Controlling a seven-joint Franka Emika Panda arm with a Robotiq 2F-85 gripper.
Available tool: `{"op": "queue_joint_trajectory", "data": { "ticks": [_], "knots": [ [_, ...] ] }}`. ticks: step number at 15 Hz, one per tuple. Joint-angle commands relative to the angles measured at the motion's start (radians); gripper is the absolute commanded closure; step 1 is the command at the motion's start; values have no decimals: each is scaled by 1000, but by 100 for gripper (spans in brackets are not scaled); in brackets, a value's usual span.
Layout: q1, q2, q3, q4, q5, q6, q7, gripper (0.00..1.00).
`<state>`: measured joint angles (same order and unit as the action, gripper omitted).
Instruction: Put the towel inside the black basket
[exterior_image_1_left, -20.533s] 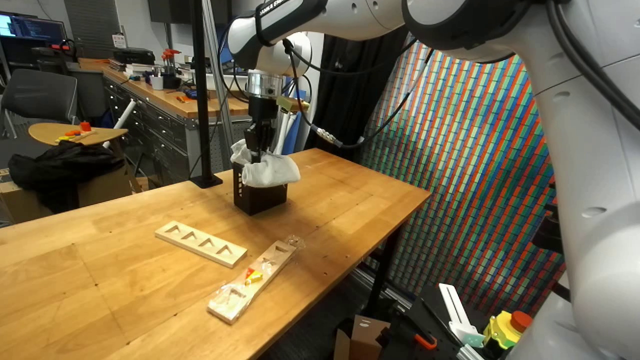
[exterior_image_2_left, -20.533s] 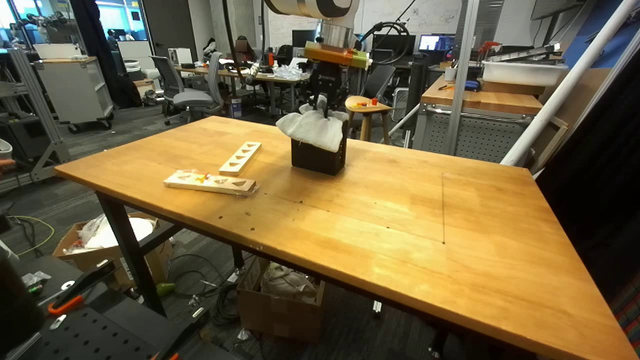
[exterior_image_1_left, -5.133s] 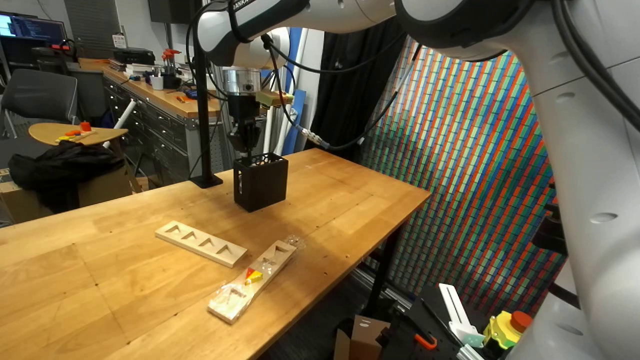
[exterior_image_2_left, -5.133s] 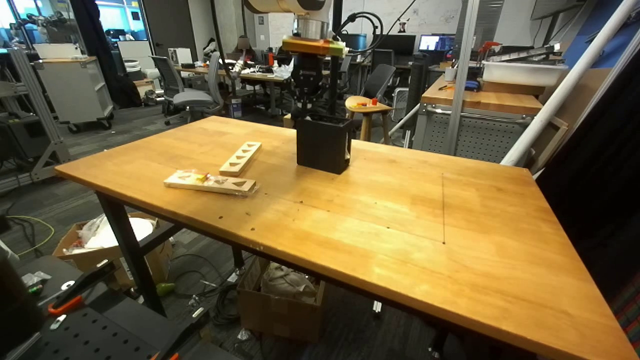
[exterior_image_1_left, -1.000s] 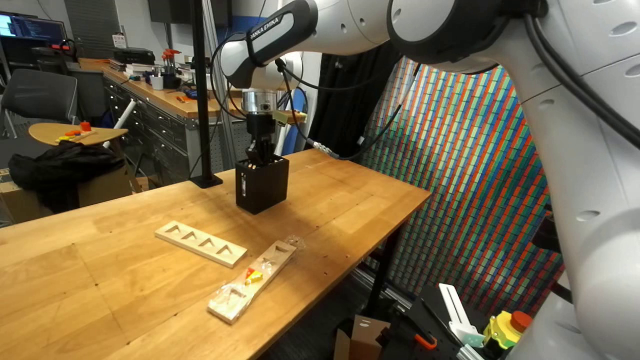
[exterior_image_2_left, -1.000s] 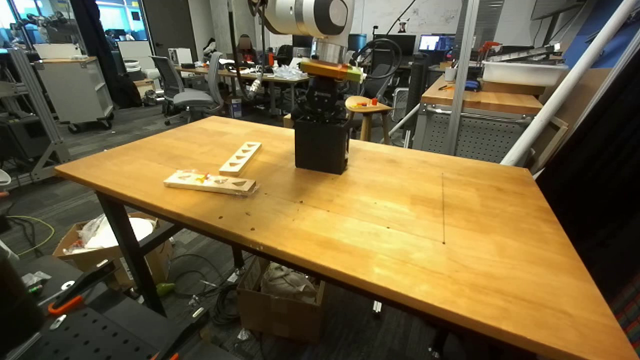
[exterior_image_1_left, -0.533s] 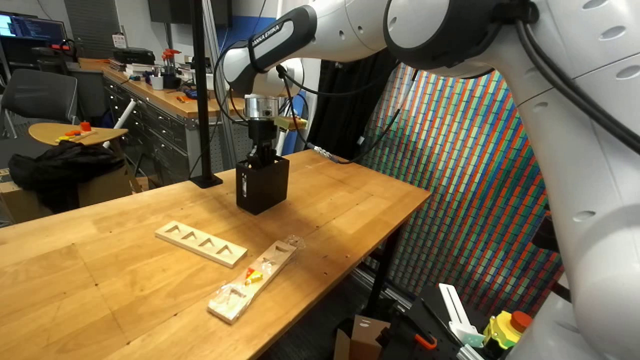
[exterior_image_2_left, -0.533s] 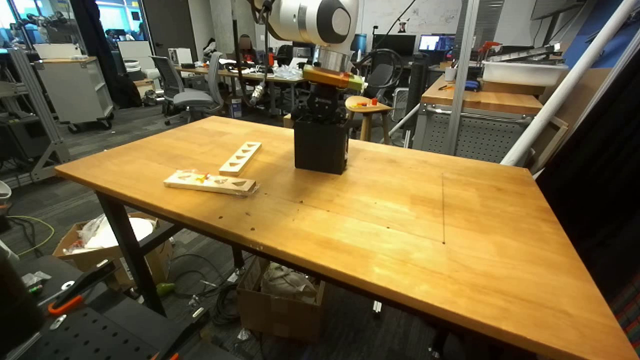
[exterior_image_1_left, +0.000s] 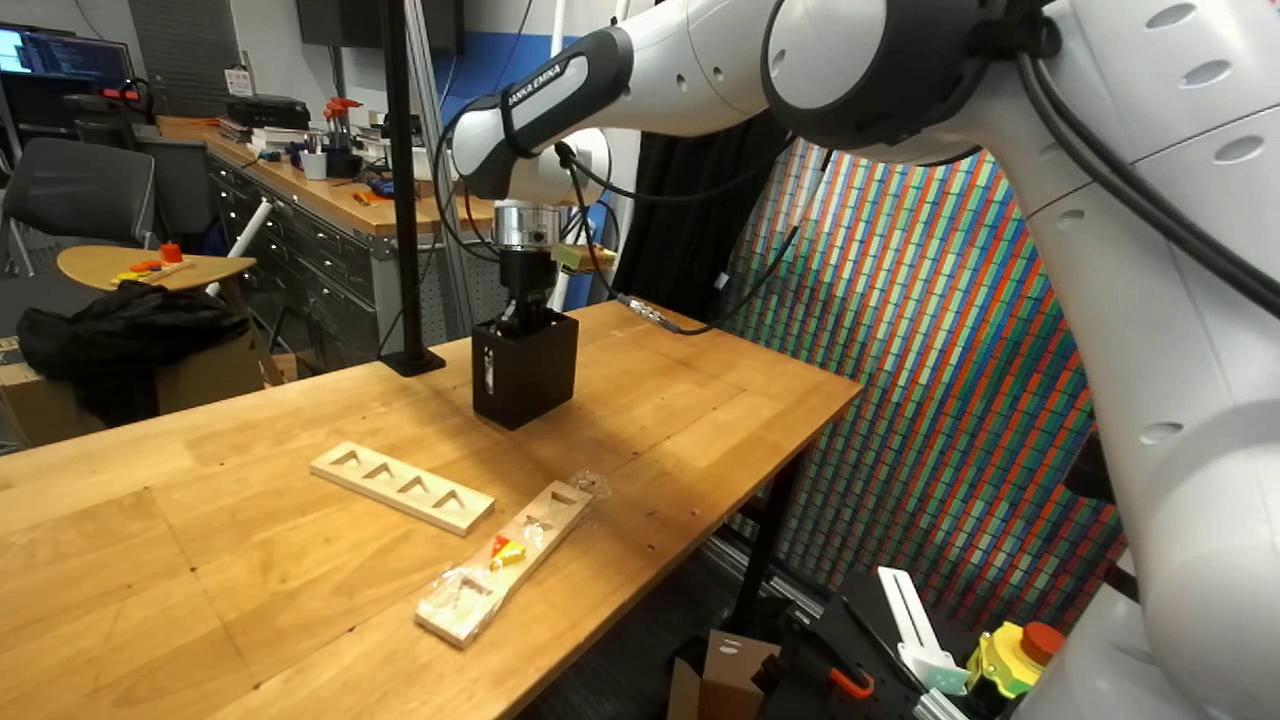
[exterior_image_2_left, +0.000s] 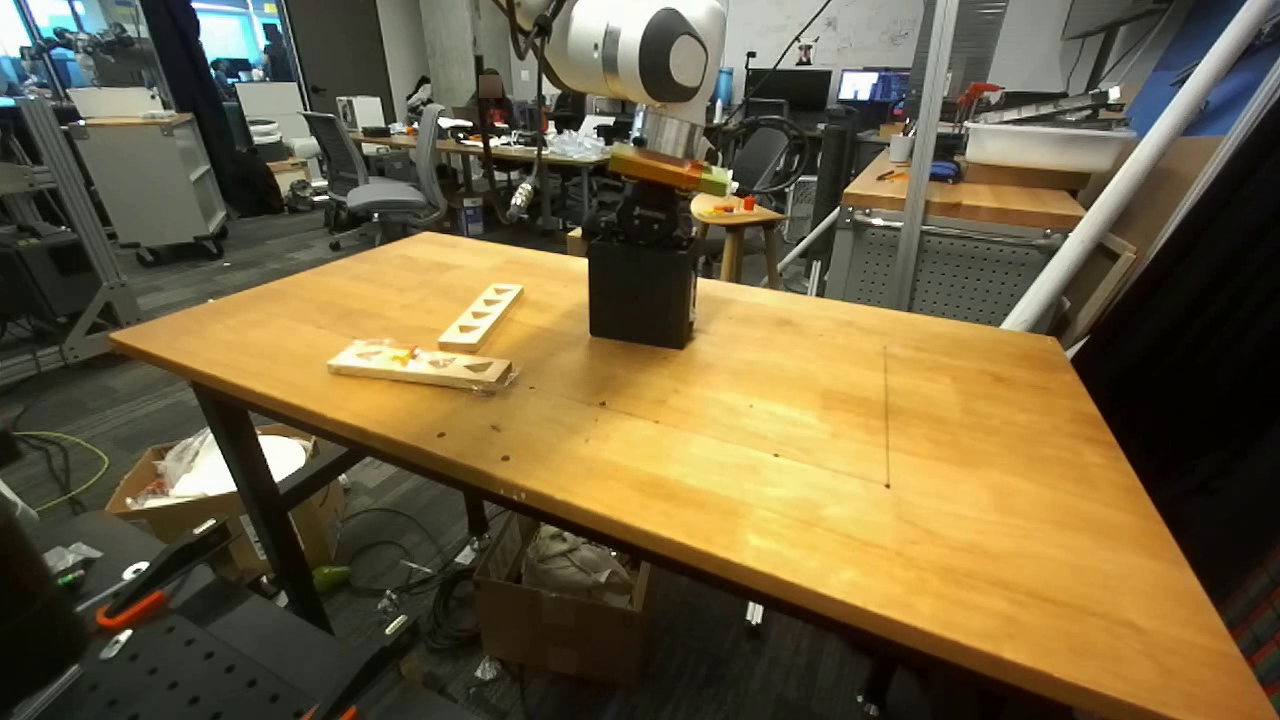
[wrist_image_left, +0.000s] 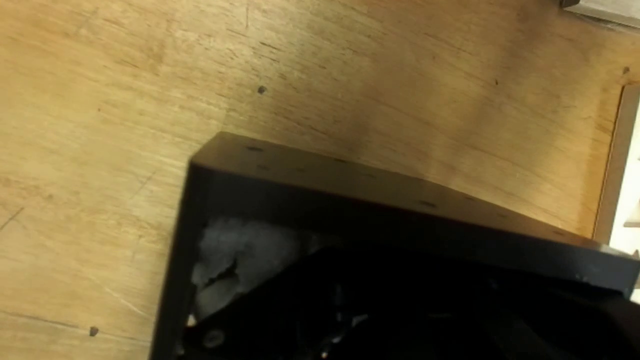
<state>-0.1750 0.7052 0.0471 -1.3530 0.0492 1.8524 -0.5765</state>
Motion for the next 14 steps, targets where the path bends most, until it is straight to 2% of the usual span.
{"op": "queue_joint_trajectory", "data": {
  "ticks": [1,14],
  "knots": [
    [-13,-37,4,-34,9,10,-2,100],
    [-8,-143,-3,-101,-8,50,-19,100]
  ]
}}
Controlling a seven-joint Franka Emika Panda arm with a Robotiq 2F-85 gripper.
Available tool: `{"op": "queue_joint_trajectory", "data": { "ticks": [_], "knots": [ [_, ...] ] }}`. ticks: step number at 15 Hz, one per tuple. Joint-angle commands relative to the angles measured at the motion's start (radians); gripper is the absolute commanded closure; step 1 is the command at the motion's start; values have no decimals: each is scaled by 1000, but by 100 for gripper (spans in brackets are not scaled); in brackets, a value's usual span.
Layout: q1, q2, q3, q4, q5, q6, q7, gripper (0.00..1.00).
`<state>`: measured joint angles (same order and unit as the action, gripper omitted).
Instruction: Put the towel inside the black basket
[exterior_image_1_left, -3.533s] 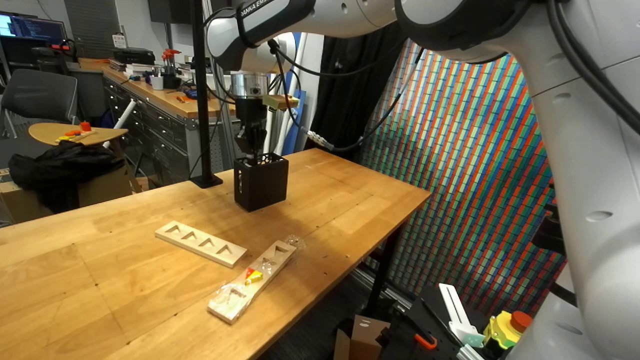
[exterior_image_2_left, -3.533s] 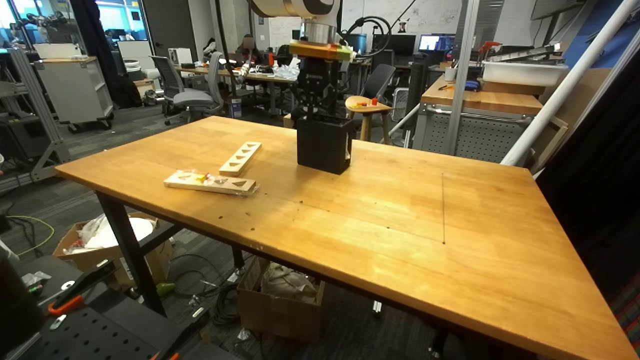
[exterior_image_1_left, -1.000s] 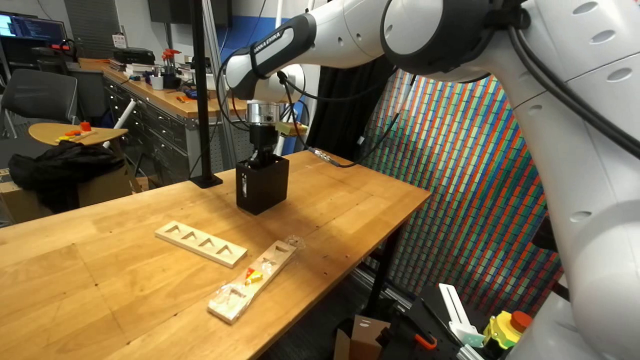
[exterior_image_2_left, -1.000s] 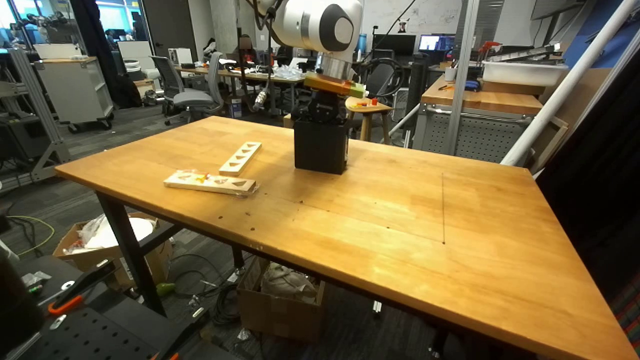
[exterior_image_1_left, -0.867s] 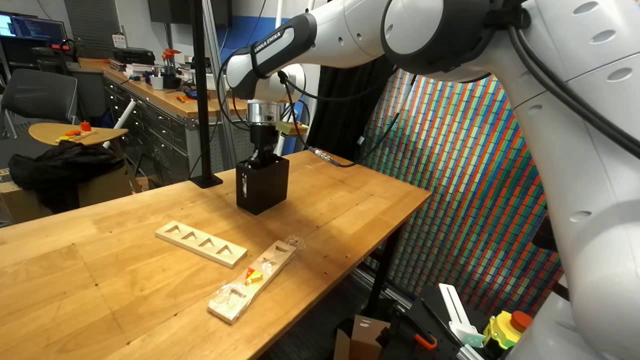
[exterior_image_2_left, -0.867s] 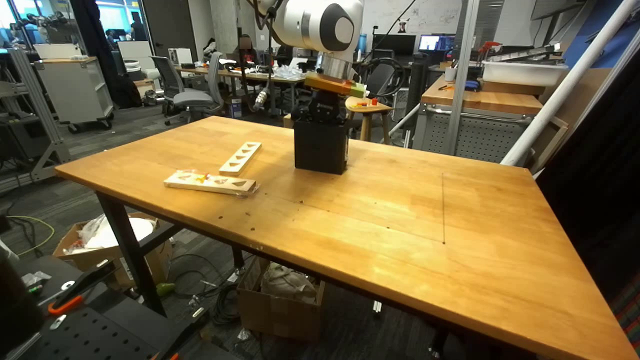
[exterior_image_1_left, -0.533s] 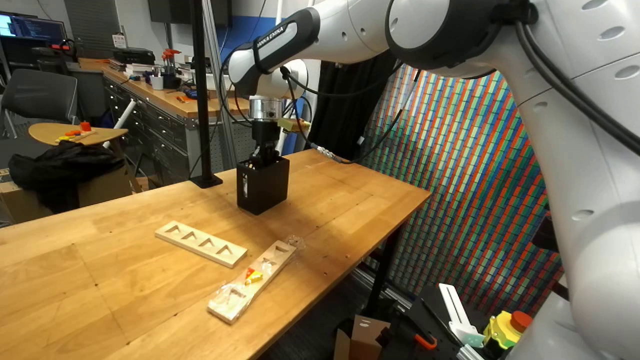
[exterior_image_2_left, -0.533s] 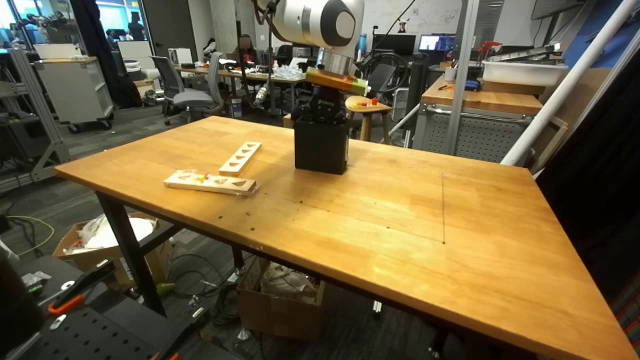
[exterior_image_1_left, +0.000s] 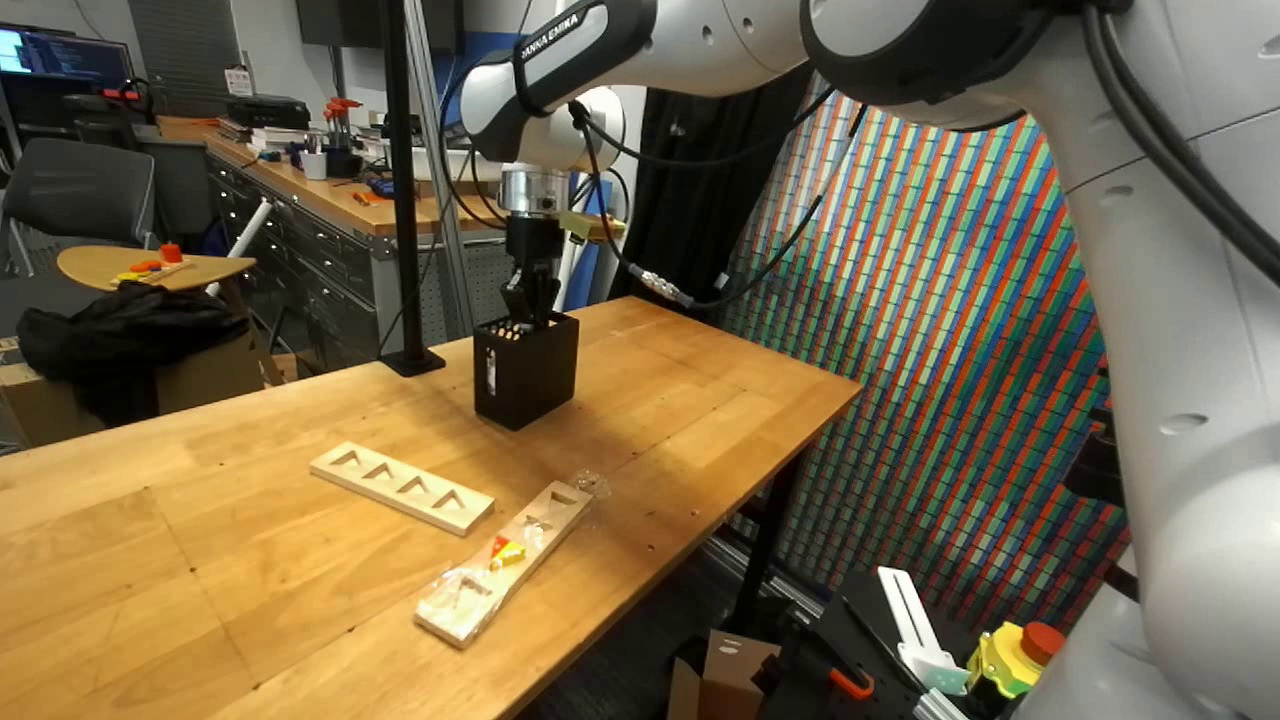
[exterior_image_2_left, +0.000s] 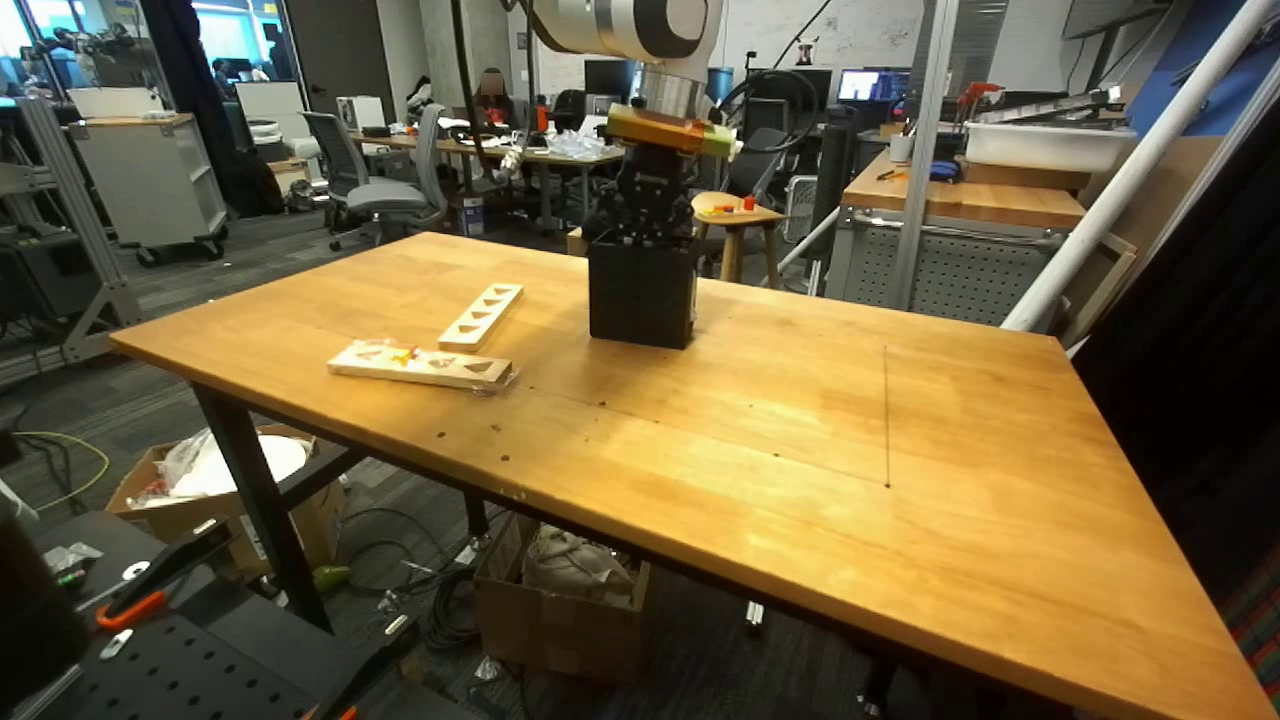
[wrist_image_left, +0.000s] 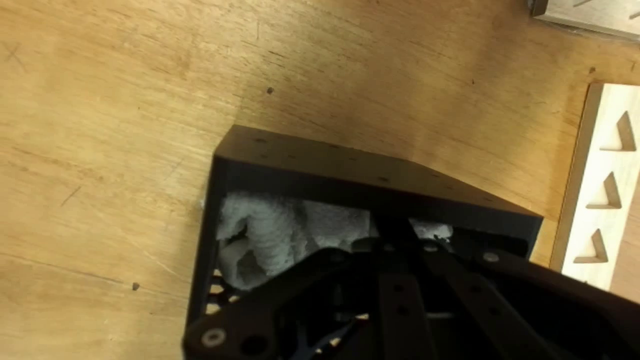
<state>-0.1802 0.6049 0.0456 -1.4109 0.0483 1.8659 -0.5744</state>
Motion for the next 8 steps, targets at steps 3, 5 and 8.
{"op": "queue_joint_trajectory", "data": {
  "ticks": [3,5,8],
  "knots": [
    [-4,-38,-7,-34,-20,47,-35,100],
    [-7,-33,-12,-24,-28,52,-46,100],
    [-12,-33,-22,-14,-52,51,-60,100]
  ]
}}
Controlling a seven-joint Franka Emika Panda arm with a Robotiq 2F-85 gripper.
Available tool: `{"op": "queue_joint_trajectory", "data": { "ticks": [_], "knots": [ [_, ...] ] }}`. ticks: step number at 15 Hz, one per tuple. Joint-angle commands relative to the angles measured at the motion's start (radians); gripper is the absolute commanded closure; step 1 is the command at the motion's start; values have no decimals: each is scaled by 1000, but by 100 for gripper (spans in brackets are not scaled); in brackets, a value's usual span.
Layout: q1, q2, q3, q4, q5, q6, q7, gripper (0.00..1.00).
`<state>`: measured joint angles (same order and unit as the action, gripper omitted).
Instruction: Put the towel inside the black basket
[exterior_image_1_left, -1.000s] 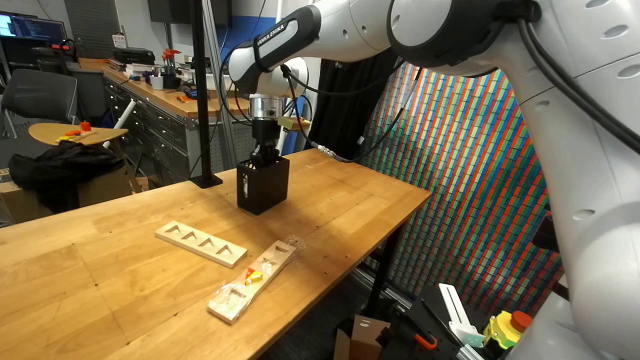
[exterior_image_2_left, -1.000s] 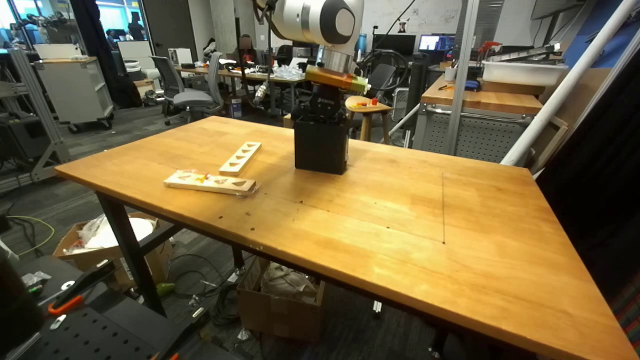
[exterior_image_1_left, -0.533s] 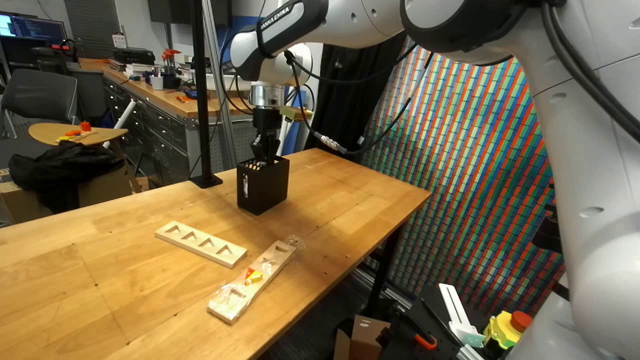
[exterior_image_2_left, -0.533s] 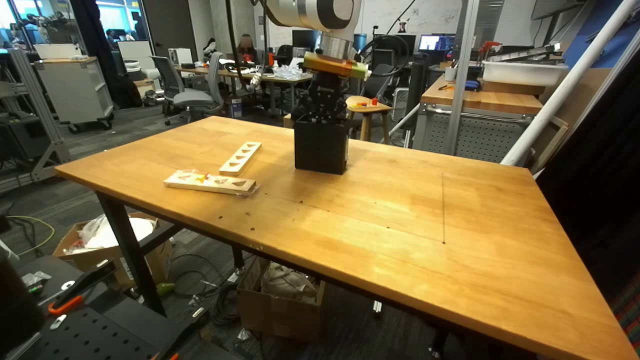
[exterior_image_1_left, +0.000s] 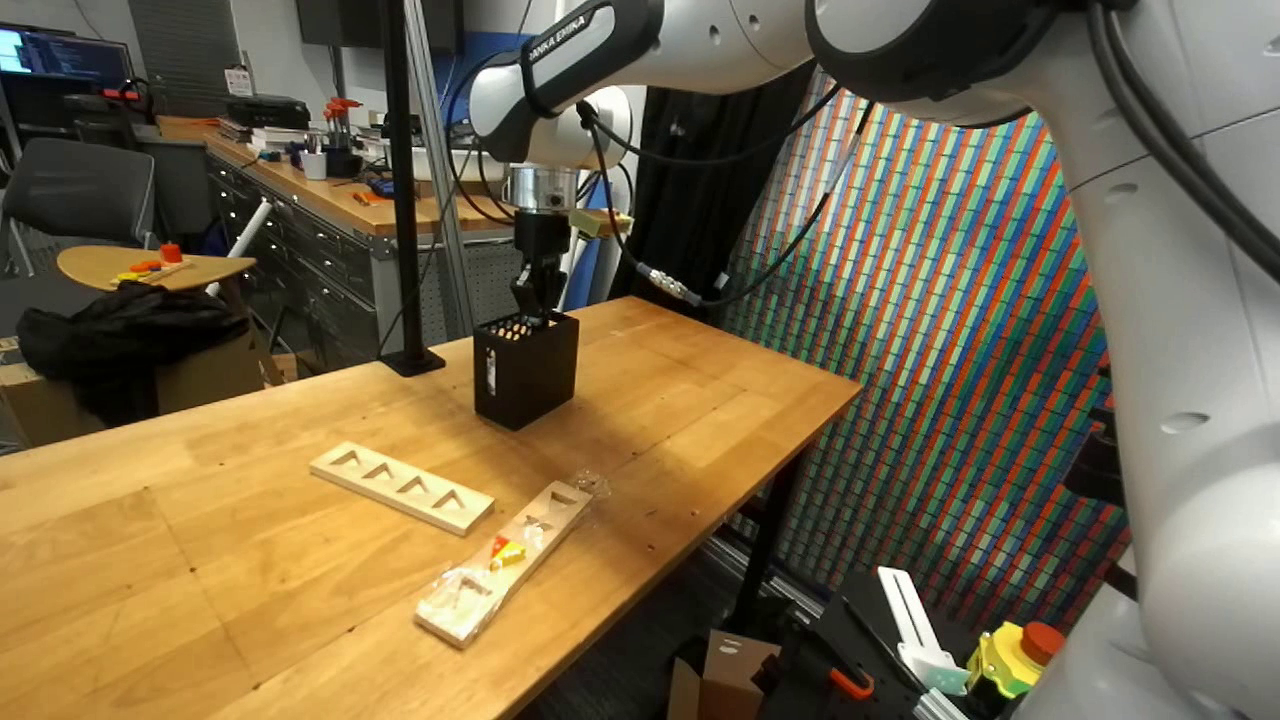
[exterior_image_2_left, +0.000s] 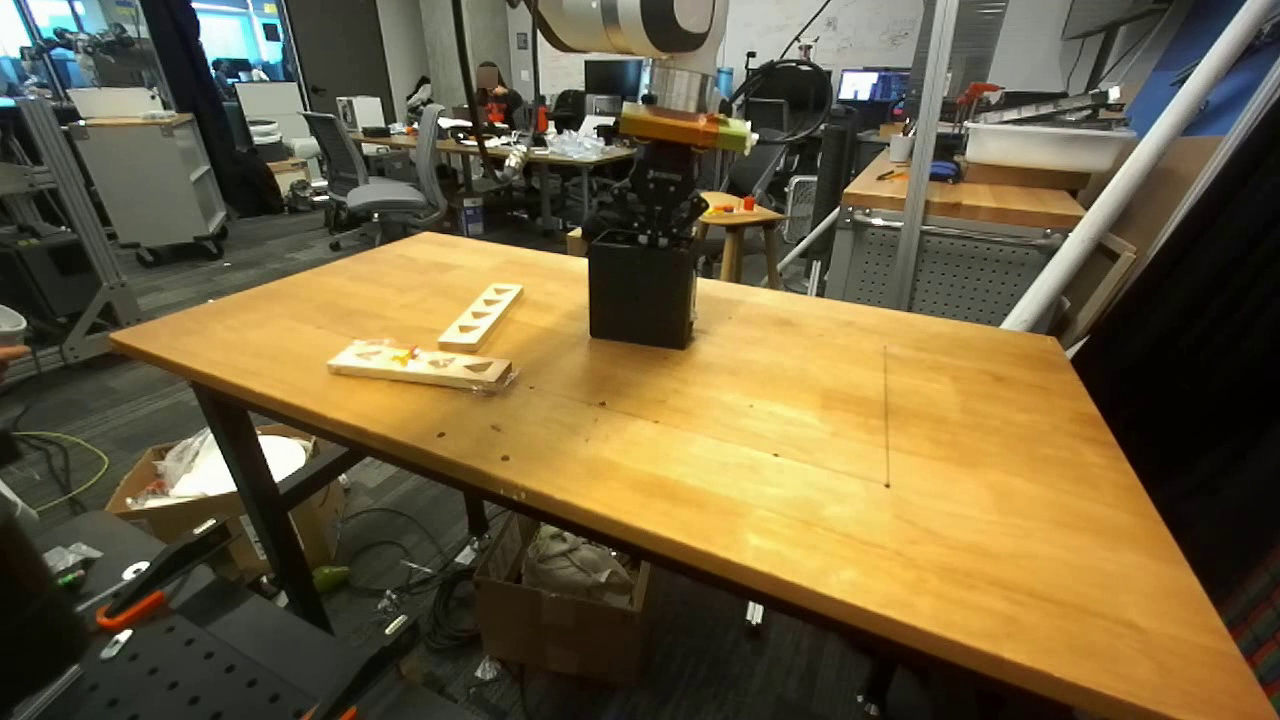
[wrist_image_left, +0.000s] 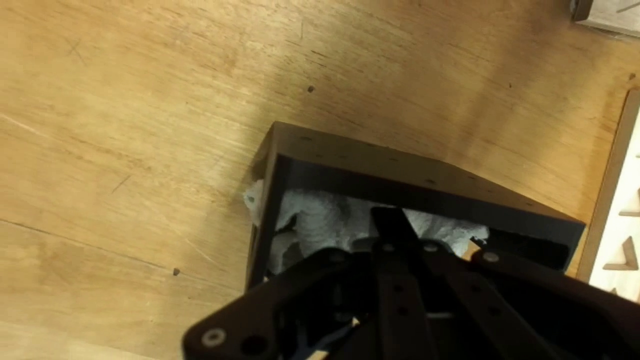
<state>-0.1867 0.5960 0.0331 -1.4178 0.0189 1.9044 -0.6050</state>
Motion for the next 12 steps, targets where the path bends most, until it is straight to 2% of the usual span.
{"op": "queue_joint_trajectory", "data": {
  "ticks": [1,12],
  "knots": [
    [-8,-23,-13,0,-29,9,-34,100],
    [-17,6,-15,37,-41,2,-66,100]
  ]
}}
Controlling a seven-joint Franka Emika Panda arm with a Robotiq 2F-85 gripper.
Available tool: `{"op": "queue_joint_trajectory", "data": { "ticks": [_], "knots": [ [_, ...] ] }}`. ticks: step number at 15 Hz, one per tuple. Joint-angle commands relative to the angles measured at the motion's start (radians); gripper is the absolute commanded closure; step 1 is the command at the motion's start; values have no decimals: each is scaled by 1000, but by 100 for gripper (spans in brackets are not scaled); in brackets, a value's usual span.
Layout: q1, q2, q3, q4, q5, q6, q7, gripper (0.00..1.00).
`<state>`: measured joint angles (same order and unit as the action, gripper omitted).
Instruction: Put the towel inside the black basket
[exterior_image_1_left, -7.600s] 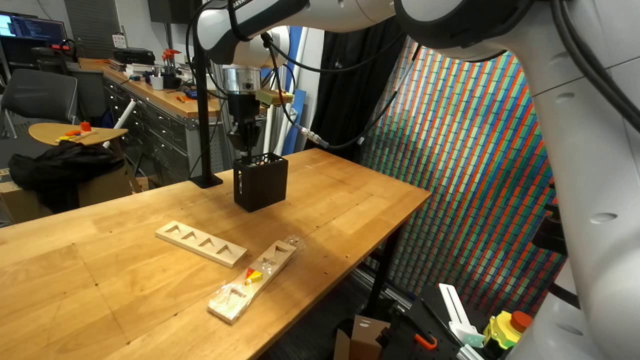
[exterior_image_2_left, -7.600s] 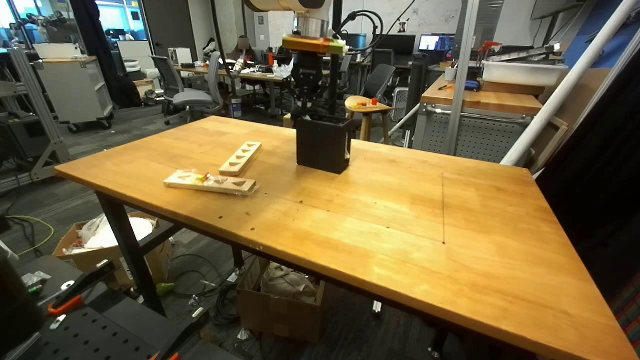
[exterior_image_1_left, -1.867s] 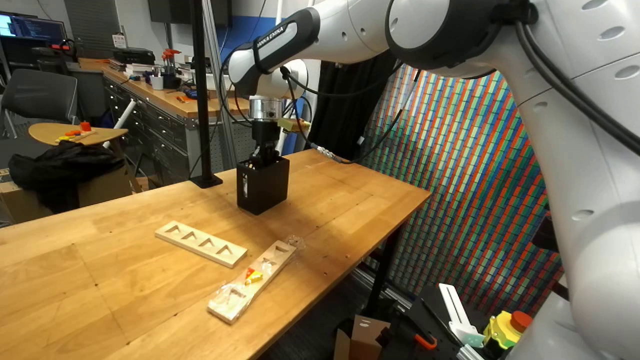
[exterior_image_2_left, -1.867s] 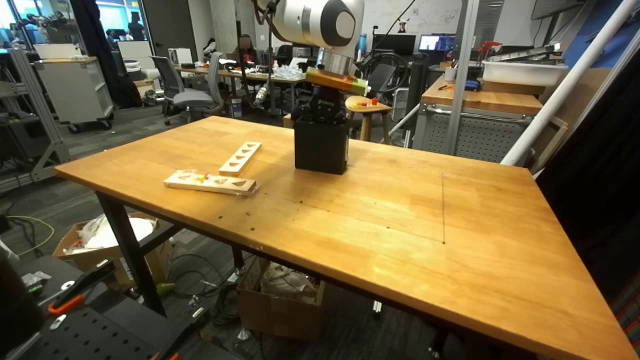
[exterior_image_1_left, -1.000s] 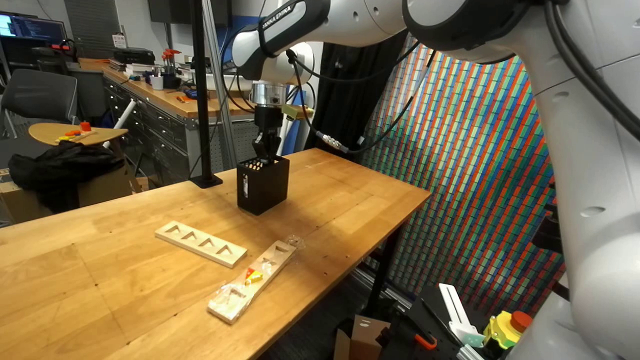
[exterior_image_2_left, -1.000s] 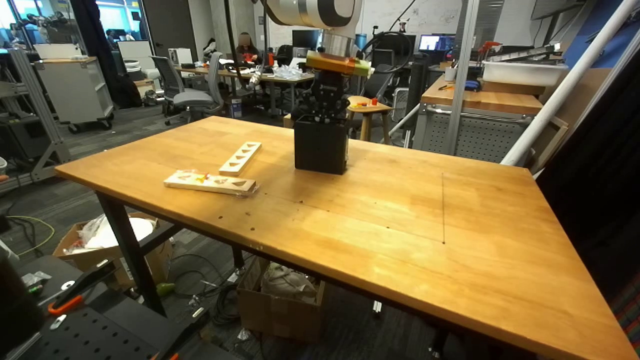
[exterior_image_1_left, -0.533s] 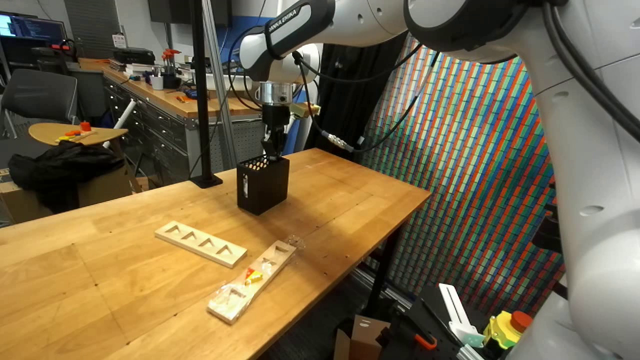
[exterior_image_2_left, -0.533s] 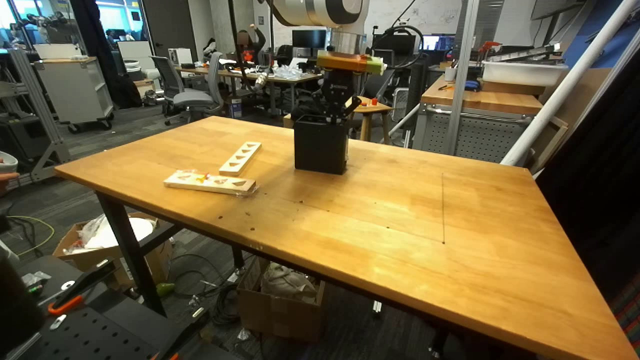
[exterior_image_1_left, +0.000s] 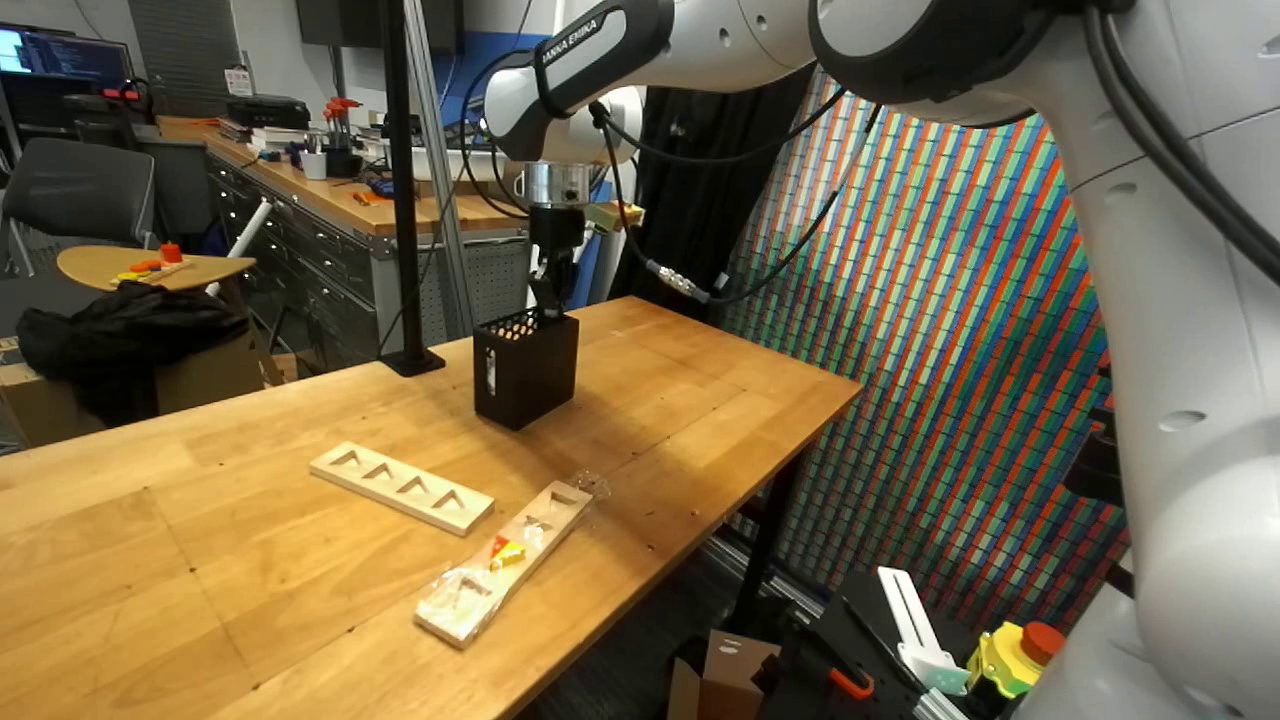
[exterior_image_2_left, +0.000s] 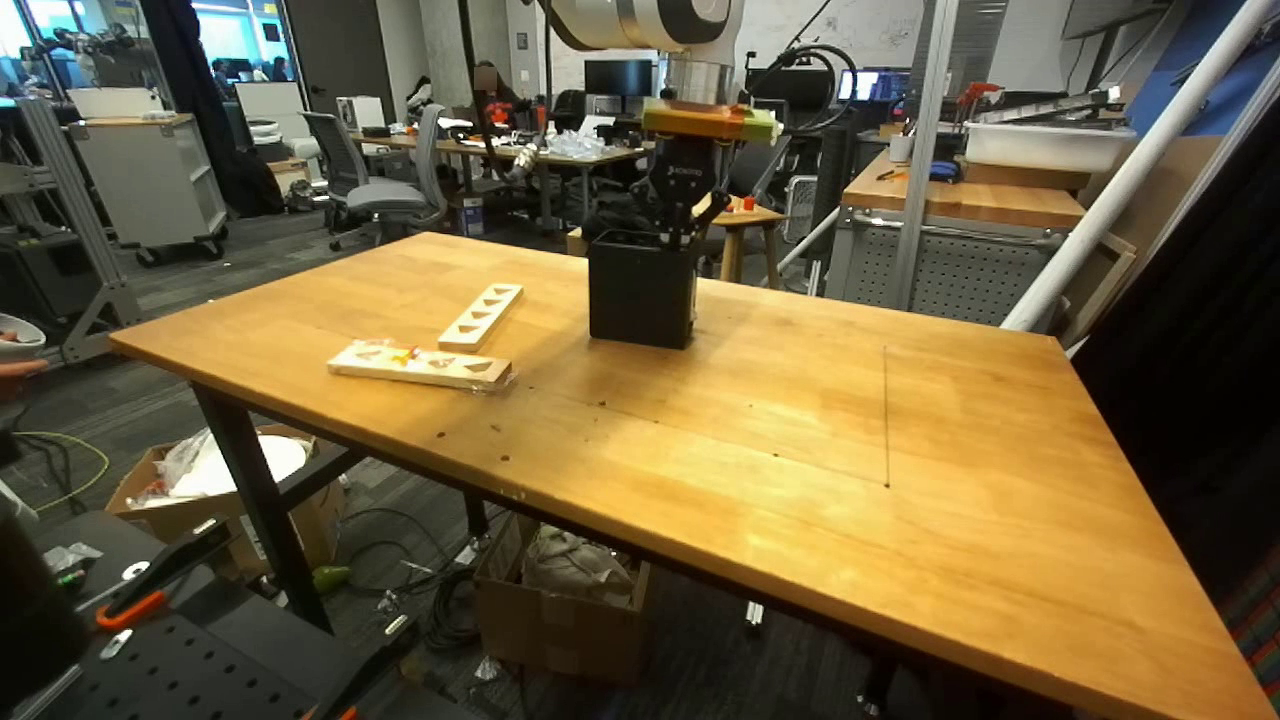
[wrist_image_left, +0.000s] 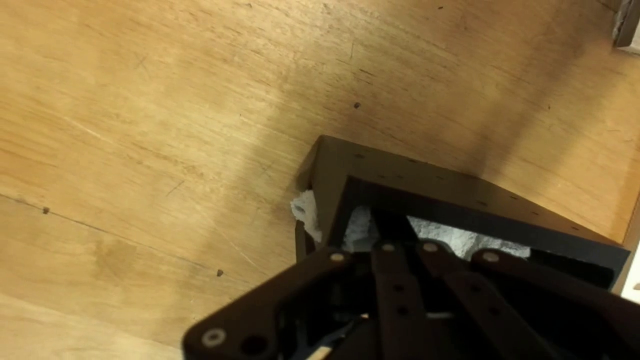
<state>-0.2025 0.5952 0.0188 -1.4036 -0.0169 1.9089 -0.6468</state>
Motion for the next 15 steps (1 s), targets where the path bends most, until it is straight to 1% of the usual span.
{"op": "queue_joint_trajectory", "data": {
  "ticks": [1,15],
  "knots": [
    [-1,9,0,24,-4,-2,-27,100],
    [3,60,21,23,18,14,-34,100]
  ]
}}
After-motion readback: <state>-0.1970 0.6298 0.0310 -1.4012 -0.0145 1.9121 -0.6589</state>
